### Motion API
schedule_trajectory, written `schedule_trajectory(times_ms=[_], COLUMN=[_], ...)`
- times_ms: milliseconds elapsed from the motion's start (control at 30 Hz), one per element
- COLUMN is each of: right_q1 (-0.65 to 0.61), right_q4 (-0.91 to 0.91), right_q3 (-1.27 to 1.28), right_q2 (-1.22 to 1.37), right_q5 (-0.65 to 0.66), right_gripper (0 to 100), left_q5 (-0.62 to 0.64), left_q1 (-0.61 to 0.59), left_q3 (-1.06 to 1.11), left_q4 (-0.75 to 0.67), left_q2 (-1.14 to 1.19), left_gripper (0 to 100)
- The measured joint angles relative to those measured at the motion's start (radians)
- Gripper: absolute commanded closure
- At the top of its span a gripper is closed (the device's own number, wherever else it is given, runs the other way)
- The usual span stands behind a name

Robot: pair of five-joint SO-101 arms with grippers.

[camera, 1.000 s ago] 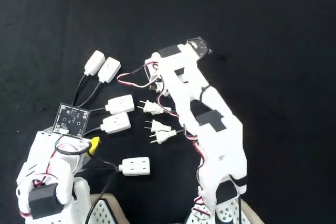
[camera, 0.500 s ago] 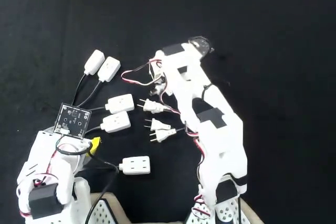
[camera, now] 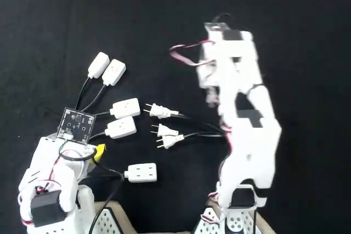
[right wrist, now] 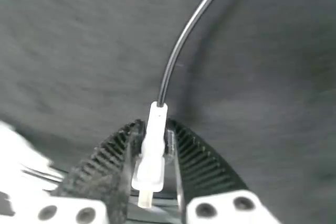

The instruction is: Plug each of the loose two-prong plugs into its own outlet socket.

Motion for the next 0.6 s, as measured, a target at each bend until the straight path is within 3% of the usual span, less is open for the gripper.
schedule_trajectory(times_ms=[133,267,433,600], right_q1=[0.146,0.199,0.204,0.19], right_q4=[-0.012,-0.008,0.029,0.166], right_q3=[-0.003,-0.026,-0.094,-0.206], right_q2=[0.066,0.118,0.173,0.216], right_q5=[0.35,0.578,0.724,0.75], right_gripper=[98.5,98.4,97.9,87.7], left_q5=[0.0,0.0,0.0,0.0], left_q1=[0.0,0.0,0.0,0.0], left_q3=[0.003,0.003,0.003,0.003], left_q4=[0.0,0.0,0.0,0.0], left_q2=[0.0,0.0,0.0,0.0], left_gripper=[64,64,64,64])
